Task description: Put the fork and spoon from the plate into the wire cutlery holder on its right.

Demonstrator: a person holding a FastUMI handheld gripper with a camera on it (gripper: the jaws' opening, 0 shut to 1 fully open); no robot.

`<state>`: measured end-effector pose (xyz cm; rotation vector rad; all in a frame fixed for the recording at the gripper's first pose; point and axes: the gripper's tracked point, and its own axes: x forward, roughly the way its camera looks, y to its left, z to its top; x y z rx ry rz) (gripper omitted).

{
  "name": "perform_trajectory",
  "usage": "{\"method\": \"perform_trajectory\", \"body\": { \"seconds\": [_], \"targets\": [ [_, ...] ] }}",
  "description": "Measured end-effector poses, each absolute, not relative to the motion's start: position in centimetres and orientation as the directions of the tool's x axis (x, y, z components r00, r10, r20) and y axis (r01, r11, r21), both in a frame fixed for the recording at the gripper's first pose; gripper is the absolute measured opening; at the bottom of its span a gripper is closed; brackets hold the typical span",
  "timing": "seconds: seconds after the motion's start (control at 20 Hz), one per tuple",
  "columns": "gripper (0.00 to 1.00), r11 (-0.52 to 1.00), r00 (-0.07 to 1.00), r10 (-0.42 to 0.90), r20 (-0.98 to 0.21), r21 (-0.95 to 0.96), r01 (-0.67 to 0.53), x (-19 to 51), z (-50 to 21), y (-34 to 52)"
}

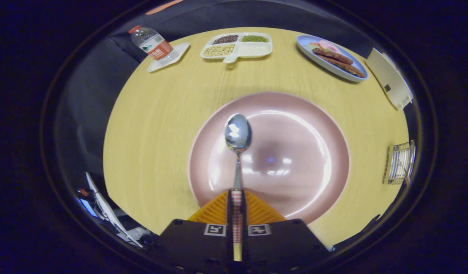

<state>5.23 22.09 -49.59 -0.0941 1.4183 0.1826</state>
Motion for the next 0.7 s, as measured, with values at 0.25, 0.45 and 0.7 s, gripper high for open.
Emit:
{"method": "perform_trajectory", "body": {
  "seconds": [0.25,0.45,0.7],
  "targets": [
    [0.05,0.98,0.142,0.091,-0.986,0.063,-0.191,4.3,-47.9,21.5],
    [0.05,0.972,0.165,0.122,-0.979,0.084,-0.219,4.4,-44.1,20.0],
    [0.05,0.967,0.212,0.125,-0.969,0.071,-0.245,5.3,-39.0,15.8]
  ]
}}
